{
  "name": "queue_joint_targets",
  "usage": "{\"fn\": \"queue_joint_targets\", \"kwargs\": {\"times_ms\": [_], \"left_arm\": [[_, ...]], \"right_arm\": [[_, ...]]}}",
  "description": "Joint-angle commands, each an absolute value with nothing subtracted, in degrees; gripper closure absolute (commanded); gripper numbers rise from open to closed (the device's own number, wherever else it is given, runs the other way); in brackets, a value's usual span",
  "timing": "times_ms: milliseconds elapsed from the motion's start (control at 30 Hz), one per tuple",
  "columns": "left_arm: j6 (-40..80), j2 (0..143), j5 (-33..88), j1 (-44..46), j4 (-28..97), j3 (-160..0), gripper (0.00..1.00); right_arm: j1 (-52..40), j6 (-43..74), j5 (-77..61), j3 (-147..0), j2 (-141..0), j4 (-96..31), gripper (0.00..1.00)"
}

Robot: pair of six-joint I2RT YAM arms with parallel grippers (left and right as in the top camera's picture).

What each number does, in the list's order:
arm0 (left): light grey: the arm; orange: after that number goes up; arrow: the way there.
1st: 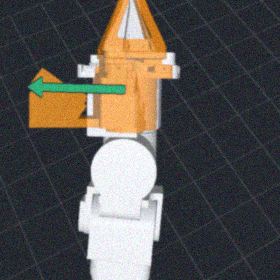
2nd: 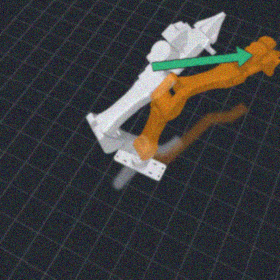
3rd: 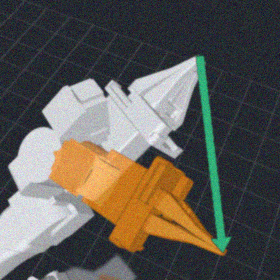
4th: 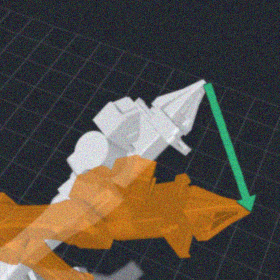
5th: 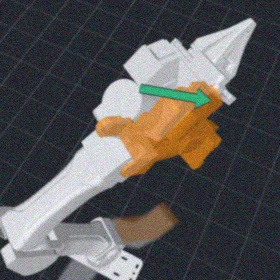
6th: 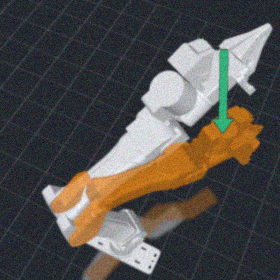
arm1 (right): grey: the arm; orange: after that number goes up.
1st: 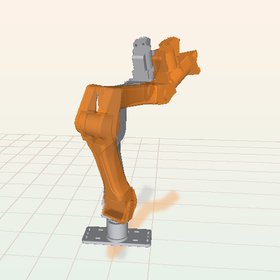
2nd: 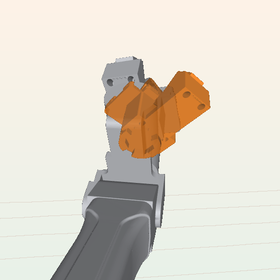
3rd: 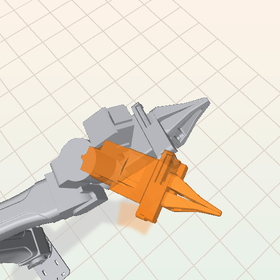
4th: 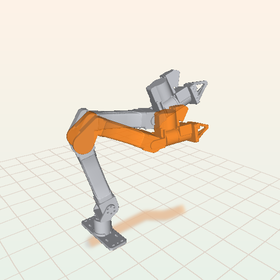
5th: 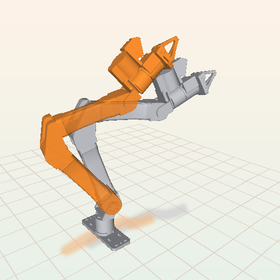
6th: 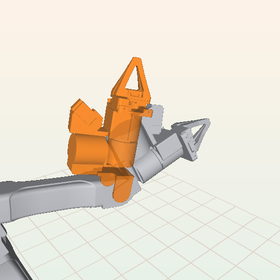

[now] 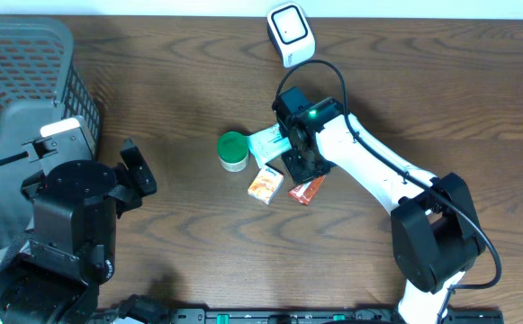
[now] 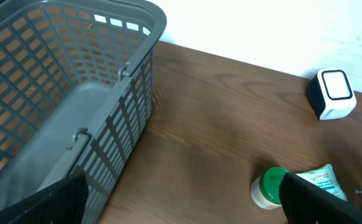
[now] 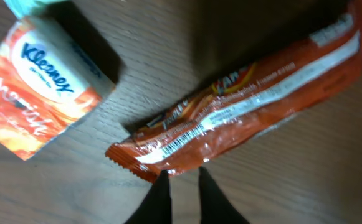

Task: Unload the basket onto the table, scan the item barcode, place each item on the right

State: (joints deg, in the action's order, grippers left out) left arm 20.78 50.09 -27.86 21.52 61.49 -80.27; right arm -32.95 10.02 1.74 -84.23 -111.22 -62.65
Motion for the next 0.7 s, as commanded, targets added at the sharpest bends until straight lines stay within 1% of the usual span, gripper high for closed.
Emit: {"fn": "queue_joint_targets", "kwargs": {"times_ms": [0,100,233,333,500,533,600,633,667], "left_arm": [[20.9,50.1,-29.2,21.3,61.5,-80.0,0.02],[20.9,50.1,-29.2,21.3,61.5,-80.0,0.02],[20.9,50.1,-29.2,21.3,61.5,-80.0,0.02],[20.9,50.1,-29.2,21.3,61.5,-80.0,0.02],[20.9,50.1,-29.2,21.3,61.5,-80.0,0.02],[20.9,50.1,-29.2,21.3,61.5,-80.0,0.02],[20.9,50.1,-29.2,21.3,61.5,-80.0,0.02],[20.9,50.1,-29.2,21.3,61.5,-80.0,0.02],[20.9,50.1,-29.2,21.3,61.5,-80.0,0.02]], "right_arm": [[-32.6,8.4,3.6,-83.4,-111.3,-62.8,0.85],[-32.6,7.3,3.6,-81.0,-111.3,-60.7,0.85],[-32.6,6.3,3.6,-76.7,-111.4,-55.9,0.92],[-32.6,4.7,3.6,-74.8,-111.4,-53.5,0.95],[-32.6,3.5,3.6,-74.3,-111.4,-52.3,0.94],[-32.6,3.1,3.6,-74.3,-111.4,-52.0,0.91],[-32.6,3.1,3.6,-74.3,-111.4,-51.5,0.81],[-32.6,3.1,3.6,-74.3,-111.4,-51.3,0.75],[-32.6,3.1,3.6,-74.3,-111.4,-51.0,0.67]]}}
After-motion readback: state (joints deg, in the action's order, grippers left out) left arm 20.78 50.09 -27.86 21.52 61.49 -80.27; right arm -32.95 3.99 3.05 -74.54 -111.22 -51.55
